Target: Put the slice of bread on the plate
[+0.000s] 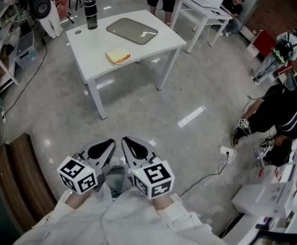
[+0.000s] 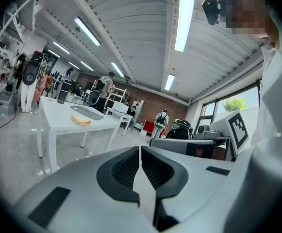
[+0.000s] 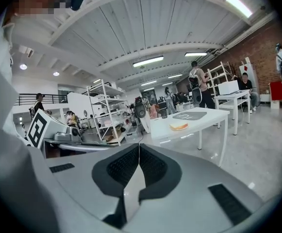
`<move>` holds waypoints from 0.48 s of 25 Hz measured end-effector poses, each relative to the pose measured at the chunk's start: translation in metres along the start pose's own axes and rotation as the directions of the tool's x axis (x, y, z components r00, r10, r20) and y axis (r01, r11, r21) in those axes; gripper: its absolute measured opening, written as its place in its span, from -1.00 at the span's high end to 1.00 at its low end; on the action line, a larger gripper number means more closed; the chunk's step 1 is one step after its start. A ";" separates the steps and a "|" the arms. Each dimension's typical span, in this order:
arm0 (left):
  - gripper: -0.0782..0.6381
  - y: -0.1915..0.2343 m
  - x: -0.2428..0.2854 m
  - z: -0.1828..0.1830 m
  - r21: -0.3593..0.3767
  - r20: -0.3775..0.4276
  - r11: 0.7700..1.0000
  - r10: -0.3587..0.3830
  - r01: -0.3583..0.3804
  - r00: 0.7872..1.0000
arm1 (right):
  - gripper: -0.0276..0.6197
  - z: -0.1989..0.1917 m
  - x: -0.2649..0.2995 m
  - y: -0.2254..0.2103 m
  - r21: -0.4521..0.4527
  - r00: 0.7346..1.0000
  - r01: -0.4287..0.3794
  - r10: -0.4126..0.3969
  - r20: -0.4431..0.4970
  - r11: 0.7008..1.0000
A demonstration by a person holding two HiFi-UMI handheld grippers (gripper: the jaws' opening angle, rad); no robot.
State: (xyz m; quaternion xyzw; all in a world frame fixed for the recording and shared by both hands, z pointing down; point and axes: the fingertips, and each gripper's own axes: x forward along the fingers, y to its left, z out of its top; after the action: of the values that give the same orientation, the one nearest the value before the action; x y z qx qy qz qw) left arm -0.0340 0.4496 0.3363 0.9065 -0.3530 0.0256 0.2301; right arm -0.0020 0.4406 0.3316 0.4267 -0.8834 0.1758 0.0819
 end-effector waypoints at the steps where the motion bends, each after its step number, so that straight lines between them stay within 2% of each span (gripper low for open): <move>1: 0.72 0.010 0.005 0.008 0.006 -0.003 1.000 -0.008 0.008 1.000 | 0.87 0.008 0.012 -0.005 0.003 1.000 0.008 -0.008 0.008 1.000; 9: 0.72 0.079 0.048 0.066 0.035 -0.007 0.996 -0.083 0.083 0.997 | 0.87 0.055 0.096 -0.037 0.011 0.997 0.067 -0.068 0.047 0.998; 12: 0.72 0.097 0.062 0.076 0.043 -0.018 0.992 -0.121 0.122 0.992 | 0.87 0.066 0.118 -0.047 0.026 0.993 0.096 -0.097 0.064 0.995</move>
State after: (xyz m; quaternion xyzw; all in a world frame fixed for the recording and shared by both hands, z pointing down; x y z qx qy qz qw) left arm -0.0595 0.3156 0.3200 0.9310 -0.2947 0.0261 0.2139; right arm -0.0388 0.3031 0.3168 0.4753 -0.8619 0.1676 0.0565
